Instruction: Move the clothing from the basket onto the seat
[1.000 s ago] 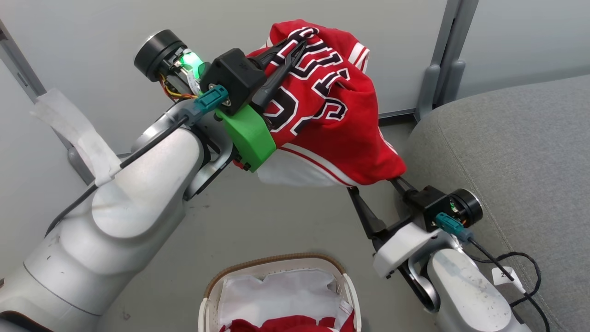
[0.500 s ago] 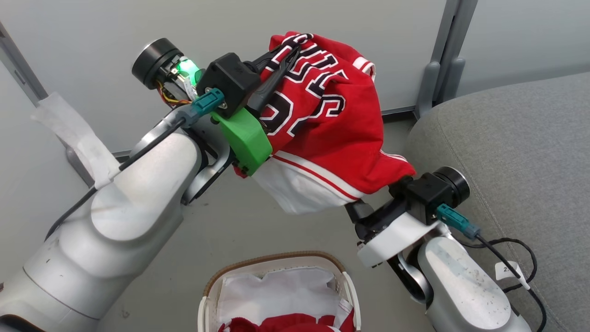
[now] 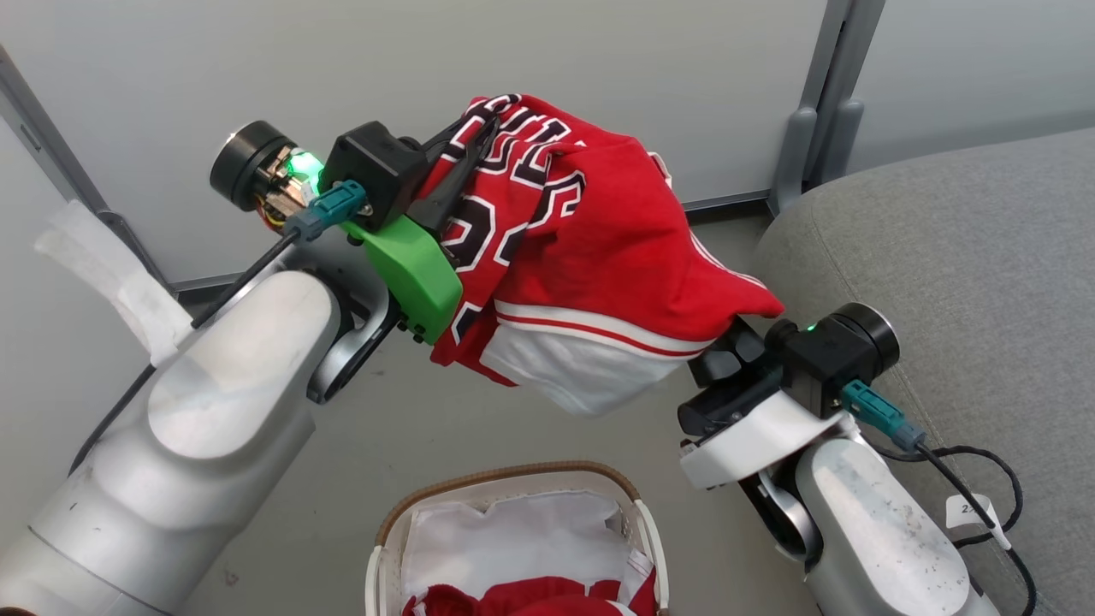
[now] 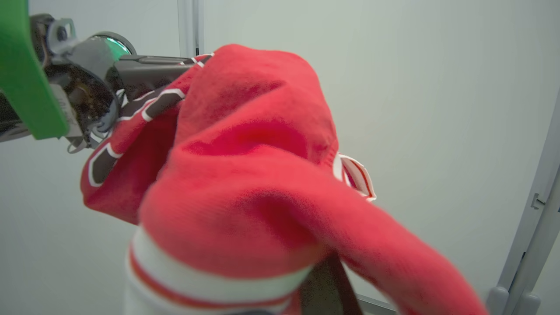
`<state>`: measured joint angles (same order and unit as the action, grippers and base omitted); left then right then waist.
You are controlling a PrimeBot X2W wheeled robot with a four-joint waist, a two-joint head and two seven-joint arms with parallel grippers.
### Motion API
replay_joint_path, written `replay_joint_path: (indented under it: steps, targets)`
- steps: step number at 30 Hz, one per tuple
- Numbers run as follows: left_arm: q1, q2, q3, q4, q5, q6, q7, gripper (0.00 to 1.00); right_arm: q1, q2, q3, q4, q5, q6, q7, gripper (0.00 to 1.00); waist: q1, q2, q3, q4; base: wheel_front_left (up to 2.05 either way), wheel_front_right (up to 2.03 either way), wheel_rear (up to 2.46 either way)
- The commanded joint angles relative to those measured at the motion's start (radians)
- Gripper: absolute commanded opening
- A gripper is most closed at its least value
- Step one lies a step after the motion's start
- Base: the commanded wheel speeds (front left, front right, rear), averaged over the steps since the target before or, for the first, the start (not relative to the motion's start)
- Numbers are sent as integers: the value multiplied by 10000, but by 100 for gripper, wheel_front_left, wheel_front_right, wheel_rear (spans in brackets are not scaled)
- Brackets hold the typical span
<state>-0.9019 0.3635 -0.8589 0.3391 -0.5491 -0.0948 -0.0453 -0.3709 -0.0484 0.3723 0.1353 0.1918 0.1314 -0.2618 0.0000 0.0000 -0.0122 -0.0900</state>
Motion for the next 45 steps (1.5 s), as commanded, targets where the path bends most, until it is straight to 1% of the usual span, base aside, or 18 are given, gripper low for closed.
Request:
replay_joint_path:
  steps: [1, 2, 3, 4, 5, 9, 11, 12, 17, 21, 25, 29, 31, 36, 45]
  targets:
    - [232, 47, 86, 103, -115, 100, -33, 19, 174, -37, -85, -107, -61, -12, -49, 0, 0, 0, 17, -15, 0, 0, 0]
    - [319, 35, 112, 153, -219, 106, -22, 39, 179, -38, -122, -148, -61, -12, -49, 0, 0, 0, 27, -23, 0, 0, 0]
    - [445, 12, 134, 236, -365, 115, 20, 50, 182, -38, -172, -191, -54, -14, -49, 0, 0, 0, 37, -31, 0, 0, 0]
    - [538, 10, 145, 311, -434, 127, 22, 80, 184, -38, -210, -216, -51, -12, -49, 0, 0, 0, 45, -37, 0, 0, 0]
    - [649, 17, 163, 419, -513, 149, 21, 100, 184, -38, -259, -253, -49, -14, -51, 0, 0, 0, 56, -45, 0, 0, 0]
    - [1105, 31, 94, 795, -722, 171, 45, 100, 172, -35, -348, -355, -3, -12, -51, 0, 0, 0, 79, -65, 0, 0, 0]
    - [1372, -46, 126, 989, -953, 158, -58, 100, 166, -35, -402, -410, 1, -12, -51, 0, 0, 0, 87, -63, 0, 0, 0]
    - [1803, -111, 151, 1250, -1197, 150, -202, 100, 194, -35, -477, -444, -33, -12, -51, 0, 0, 0, 90, -38, 0, 0, 0]
    - [2275, -61, 365, 1396, -1460, 340, -620, 100, 307, -35, -634, -384, -181, -12, -51, 0, 0, 0, 65, -31, 0, 0, 0]
    - [2874, -156, 507, 1284, -1576, 586, -1298, 100, 465, -35, -960, -232, -300, -12, -51, 0, 0, 0, -2, -50, 0, 0, 0]
    - [3596, -367, 427, 990, -1375, 920, -1873, 100, 718, -35, -1309, -149, -431, -12, -51, 0, 0, 0, -81, -75, 0, 0, 0]
    - [4401, -703, 526, 533, -1214, 1223, -2137, 100, 909, -35, -1643, -62, -631, -12, -51, 0, 0, 0, -127, -164, 0, 0, 0]
    - [4782, -873, 591, 309, -1109, 1307, -2189, 100, 990, -35, -1817, -25, -756, -12, -51, 0, 0, 0, -134, -224, 0, 0, 0]
    - [5490, -1194, 851, -181, -715, 1383, -2198, 100, 1127, -34, -2172, 70, -932, -12, -51, 0, 0, 0, -133, -375, 0, 0, 0]
    - [5998, -1459, 1303, -350, -24, 1150, -2203, 100, 1102, -34, -2459, 154, -1009, -12, -51, 0, 0, 0, -63, -814, 0, 0, 0]
